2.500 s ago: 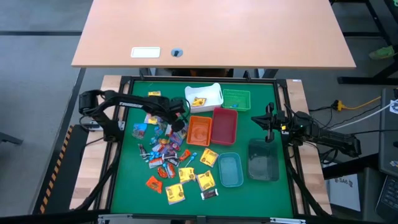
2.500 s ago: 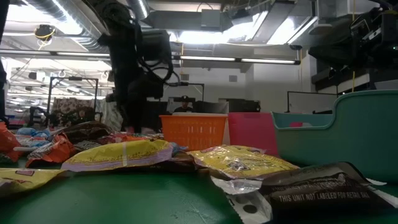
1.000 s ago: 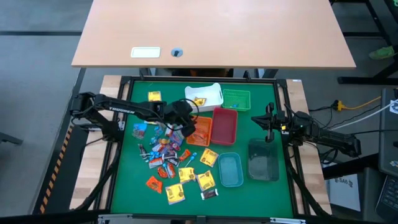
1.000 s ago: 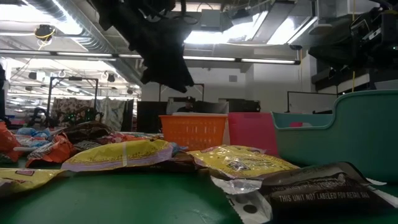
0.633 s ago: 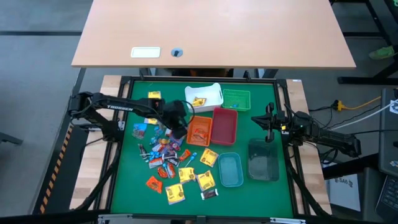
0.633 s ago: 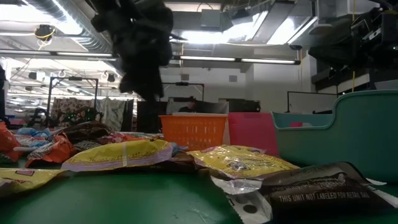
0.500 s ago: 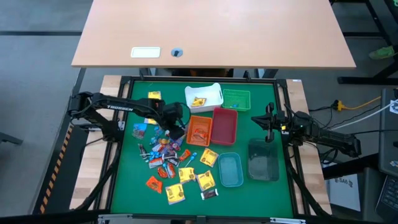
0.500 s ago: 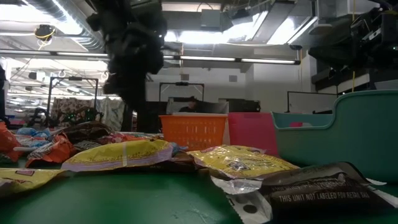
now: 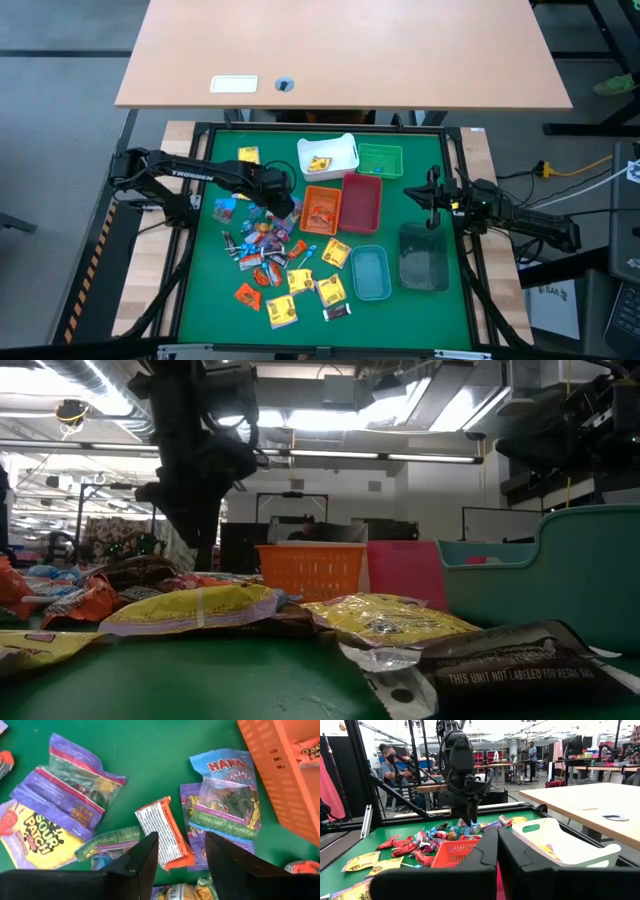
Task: Sort candy
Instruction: Put the orange chocolate into the orange basket
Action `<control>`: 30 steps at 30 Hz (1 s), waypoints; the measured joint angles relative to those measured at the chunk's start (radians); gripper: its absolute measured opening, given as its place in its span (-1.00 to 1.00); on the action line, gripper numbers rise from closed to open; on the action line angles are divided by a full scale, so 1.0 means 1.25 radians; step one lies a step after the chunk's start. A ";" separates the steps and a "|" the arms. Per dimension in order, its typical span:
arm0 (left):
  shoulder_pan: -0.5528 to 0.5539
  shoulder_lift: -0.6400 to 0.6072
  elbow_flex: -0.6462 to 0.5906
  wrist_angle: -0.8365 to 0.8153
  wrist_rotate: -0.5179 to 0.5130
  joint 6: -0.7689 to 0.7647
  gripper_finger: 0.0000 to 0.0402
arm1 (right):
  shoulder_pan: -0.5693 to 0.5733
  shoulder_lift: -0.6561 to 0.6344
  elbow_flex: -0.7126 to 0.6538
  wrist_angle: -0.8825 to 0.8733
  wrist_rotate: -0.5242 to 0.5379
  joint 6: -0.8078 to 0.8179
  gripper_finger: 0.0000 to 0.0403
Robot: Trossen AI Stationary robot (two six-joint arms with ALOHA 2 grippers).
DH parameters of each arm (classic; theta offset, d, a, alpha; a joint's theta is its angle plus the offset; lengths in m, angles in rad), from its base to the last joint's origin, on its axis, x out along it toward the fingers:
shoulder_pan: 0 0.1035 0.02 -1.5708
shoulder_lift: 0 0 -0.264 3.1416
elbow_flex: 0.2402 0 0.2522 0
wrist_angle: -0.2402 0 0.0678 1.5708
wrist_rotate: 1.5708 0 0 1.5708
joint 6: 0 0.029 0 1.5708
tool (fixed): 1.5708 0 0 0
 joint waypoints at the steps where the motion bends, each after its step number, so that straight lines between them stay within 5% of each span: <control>1: -0.006 0.000 0.000 0.000 -0.003 -0.008 -0.26 | 0.000 0.000 0.000 0.000 0.000 0.000 -0.99; 12: -0.067 0.001 -0.091 0.053 -0.004 -0.153 -0.26 | 0.000 0.000 0.000 0.001 0.000 0.000 -0.99; 30: -0.054 0.001 -0.212 0.235 -0.054 -0.155 -0.26 | 0.000 0.000 0.000 0.002 0.000 0.000 -0.99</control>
